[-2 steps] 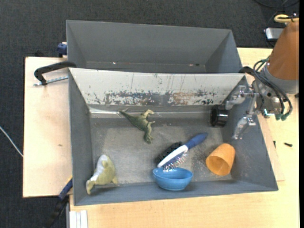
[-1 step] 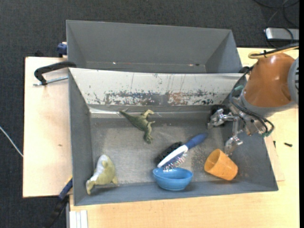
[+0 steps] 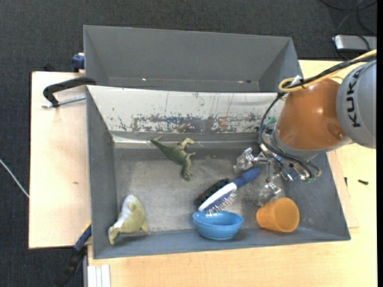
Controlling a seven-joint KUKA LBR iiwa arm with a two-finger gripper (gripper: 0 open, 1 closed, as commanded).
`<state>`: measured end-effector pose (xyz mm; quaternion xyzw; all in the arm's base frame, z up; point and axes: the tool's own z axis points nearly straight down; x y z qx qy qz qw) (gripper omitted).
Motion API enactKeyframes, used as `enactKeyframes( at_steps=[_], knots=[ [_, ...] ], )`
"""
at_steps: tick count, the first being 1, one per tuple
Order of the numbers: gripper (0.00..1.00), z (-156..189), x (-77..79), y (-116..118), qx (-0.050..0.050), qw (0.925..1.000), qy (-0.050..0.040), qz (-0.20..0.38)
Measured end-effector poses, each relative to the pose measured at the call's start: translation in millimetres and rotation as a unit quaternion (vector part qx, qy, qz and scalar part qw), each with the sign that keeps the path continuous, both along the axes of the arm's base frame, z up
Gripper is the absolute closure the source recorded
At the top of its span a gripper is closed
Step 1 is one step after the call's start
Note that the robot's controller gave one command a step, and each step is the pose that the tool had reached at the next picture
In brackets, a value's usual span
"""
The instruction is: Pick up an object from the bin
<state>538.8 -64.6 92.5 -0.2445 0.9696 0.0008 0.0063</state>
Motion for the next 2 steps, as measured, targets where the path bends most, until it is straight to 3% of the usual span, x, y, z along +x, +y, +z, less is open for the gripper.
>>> enactKeyframes(
  at_steps=[1, 2],
  knots=[
    [1.0, -1, -0.7, -4, -0.002, 1.0, 0.0009, -0.003],
    [1.0, 146, 8.7, -22, -0.003, 0.9999, -0.0014, -0.01]
  ],
)
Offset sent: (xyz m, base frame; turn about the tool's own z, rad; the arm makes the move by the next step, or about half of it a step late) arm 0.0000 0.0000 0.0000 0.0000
